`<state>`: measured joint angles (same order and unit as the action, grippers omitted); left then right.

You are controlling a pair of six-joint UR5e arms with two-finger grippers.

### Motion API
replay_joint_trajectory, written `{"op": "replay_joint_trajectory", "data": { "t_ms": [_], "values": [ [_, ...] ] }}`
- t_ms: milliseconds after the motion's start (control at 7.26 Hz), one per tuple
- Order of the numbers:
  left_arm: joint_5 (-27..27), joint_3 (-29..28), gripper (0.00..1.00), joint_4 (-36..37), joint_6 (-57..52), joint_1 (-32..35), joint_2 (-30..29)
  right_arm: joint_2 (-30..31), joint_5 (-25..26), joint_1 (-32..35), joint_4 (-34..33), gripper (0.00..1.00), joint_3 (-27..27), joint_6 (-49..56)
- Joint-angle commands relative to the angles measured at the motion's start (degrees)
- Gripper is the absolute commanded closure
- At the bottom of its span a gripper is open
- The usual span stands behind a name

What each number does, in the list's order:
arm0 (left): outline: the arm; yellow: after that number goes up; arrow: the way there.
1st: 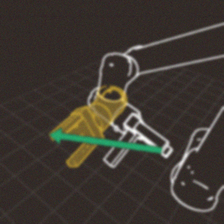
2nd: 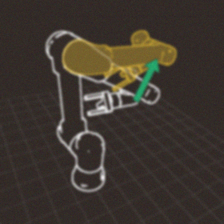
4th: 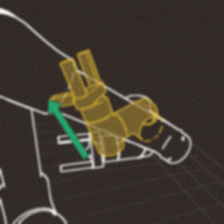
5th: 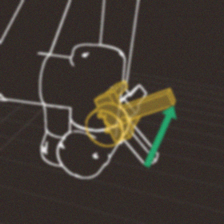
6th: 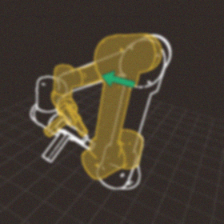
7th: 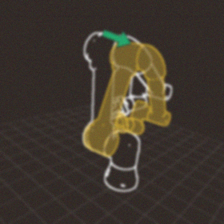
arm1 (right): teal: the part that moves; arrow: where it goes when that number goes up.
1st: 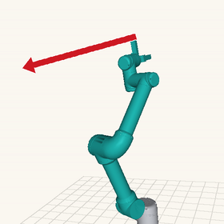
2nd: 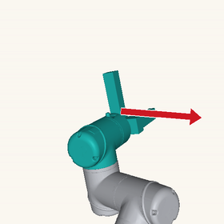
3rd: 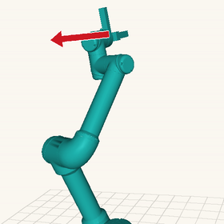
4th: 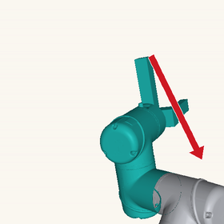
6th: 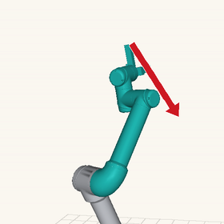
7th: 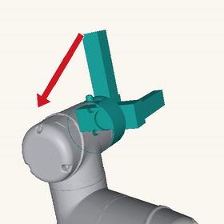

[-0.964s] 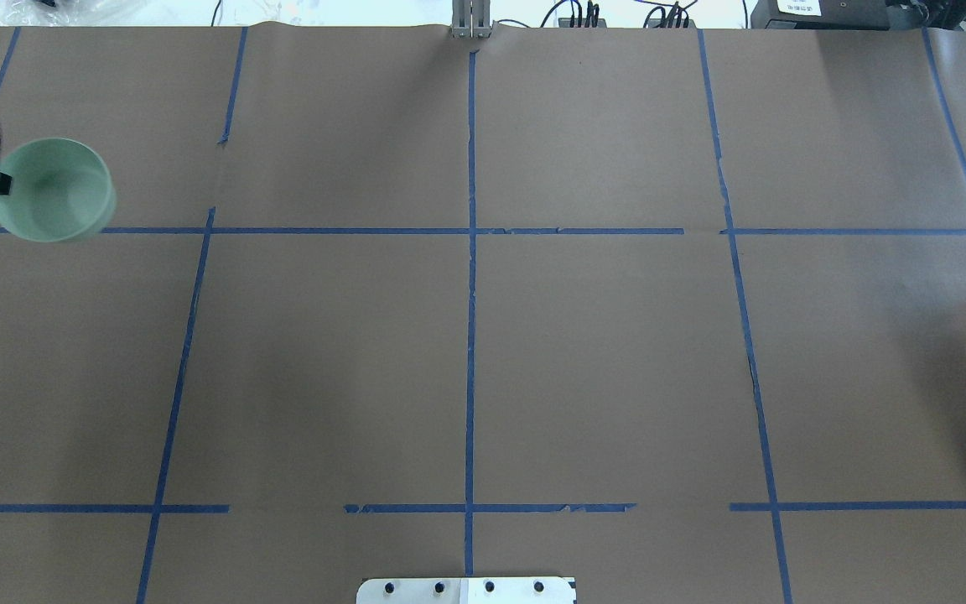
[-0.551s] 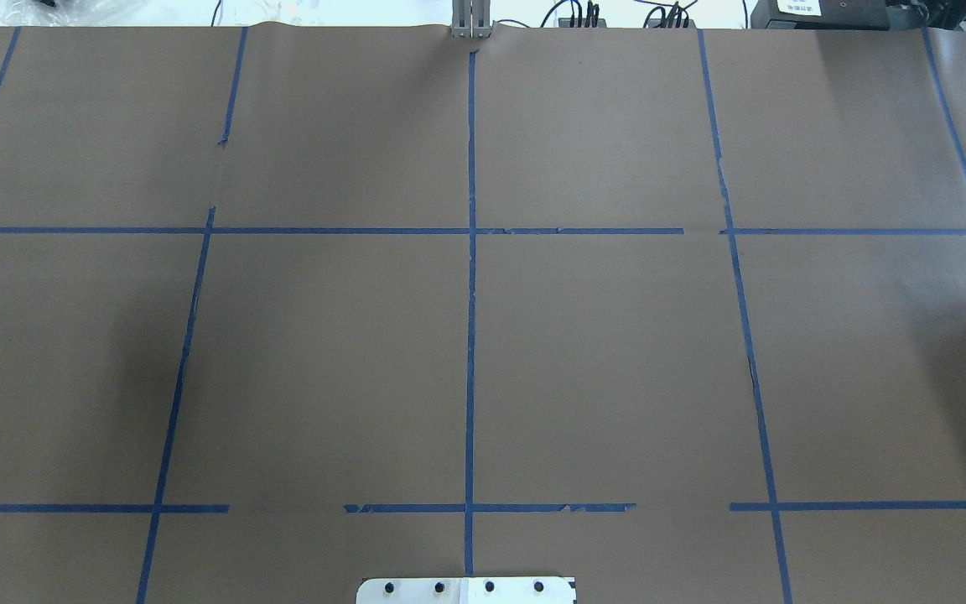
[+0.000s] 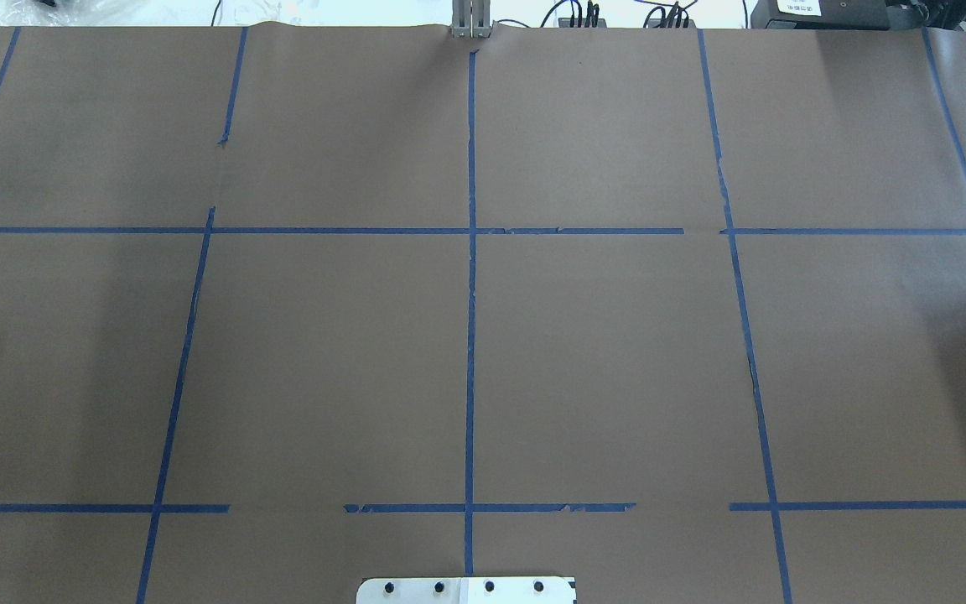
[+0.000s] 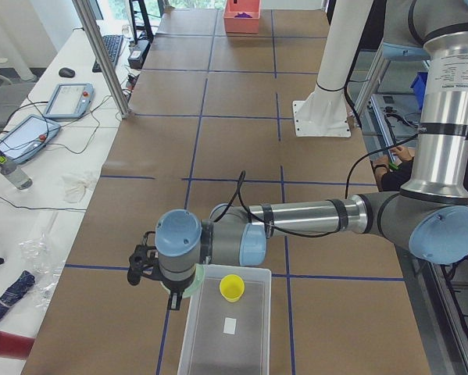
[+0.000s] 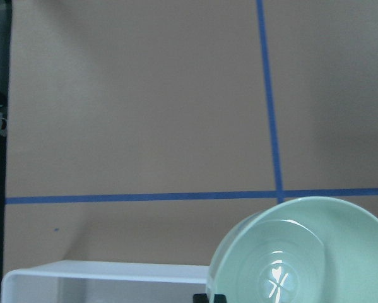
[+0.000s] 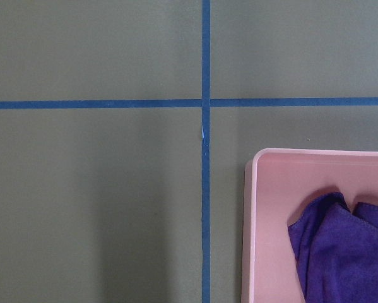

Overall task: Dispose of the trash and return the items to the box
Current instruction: 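Carry the green bowl to the clear bin and lower it inside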

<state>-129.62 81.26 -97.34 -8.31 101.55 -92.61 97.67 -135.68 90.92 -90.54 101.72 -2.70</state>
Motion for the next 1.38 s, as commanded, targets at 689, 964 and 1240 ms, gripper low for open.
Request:
{"op": "replay_joint_trajectory", "data": {
  "t_ms": [689, 964, 1240],
  "values": [
    [6.7, -10.2, 0.81, -11.2, -1.5, 1.5, 6.7, 0.3, 0.1, 0.2, 0.5, 0.0, -0.3, 0.2],
    [6.6, -9.5, 0.23, -11.2, -0.8, 1.5, 6.7, 0.2, 0.1, 0.2, 0.5, 0.0, -0.3, 0.2],
    [6.2, -7.0, 0.0, -11.3, -0.5, 1.5, 6.6, 0.2, 0.1, 0.2, 0.5, 0.0, -0.2, 0.1]
  ]
}}
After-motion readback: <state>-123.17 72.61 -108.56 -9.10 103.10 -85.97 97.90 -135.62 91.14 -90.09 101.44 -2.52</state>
